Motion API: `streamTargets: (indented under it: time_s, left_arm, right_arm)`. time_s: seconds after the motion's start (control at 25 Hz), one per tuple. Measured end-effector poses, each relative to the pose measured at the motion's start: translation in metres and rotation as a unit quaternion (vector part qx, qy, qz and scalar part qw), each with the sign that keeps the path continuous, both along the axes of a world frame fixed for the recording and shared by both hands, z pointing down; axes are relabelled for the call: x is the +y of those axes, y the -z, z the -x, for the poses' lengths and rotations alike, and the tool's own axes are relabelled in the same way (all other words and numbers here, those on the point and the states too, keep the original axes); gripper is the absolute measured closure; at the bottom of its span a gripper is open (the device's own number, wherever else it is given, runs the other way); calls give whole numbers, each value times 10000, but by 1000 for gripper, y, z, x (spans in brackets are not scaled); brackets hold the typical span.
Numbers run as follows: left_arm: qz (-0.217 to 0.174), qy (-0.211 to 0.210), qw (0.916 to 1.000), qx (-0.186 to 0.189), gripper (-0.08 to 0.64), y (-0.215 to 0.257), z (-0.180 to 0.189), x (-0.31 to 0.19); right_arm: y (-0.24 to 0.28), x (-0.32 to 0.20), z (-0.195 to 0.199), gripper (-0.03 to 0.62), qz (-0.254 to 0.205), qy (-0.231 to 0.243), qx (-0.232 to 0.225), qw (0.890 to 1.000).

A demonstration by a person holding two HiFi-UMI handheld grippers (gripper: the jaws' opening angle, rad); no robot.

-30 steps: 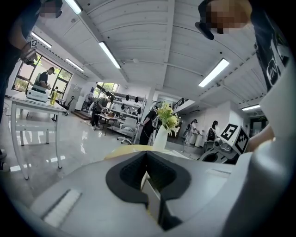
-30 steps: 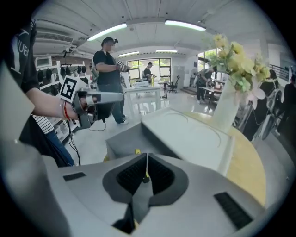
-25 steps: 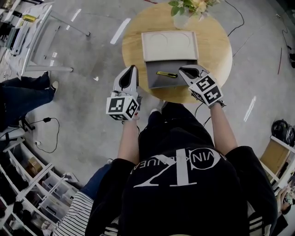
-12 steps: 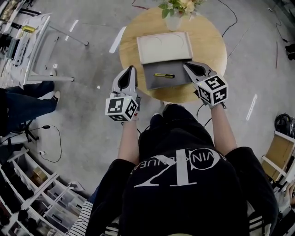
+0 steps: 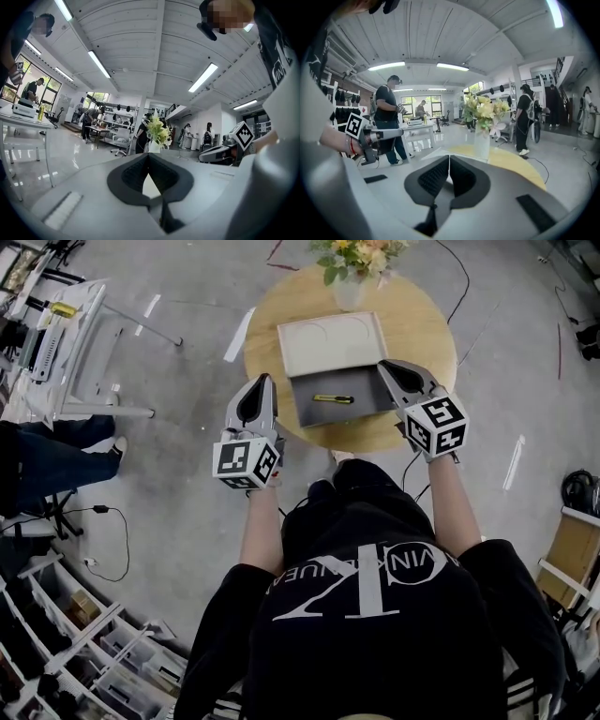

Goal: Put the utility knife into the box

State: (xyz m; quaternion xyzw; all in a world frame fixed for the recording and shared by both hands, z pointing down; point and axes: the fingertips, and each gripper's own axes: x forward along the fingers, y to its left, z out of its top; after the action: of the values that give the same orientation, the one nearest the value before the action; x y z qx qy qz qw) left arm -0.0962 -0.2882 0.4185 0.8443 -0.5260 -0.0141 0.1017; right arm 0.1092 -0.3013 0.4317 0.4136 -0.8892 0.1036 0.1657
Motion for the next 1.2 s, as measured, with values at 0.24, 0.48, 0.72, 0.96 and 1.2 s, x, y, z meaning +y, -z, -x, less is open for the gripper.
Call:
streamTargets:
  time_s: [0.24,0.48,0.72,0.96,1.2]
  left_arm:
    - [-154,22,9999,-15,551,15,1,-3]
    - [-252,70,9997,-39,551,25,4,-6]
    - [-317,143,9994,-52,551,31,8,-10]
    - [-375,187,9991,-42,551,36,10,-12]
    - [-448,113,9989,-48,551,41,5,-15]
  right_arm:
    - [15,-4,-7,575,-179,-139,-118,9997]
    - [28,-10,-10,575,-355,-215,-234,9989]
    - [37,-12,-11,575,-495,-243,-283,9981]
    - [45,-16,-14,577,-612,-296,-337,9971]
    - [46,-19,-15,577,-669,-349,-374,9964]
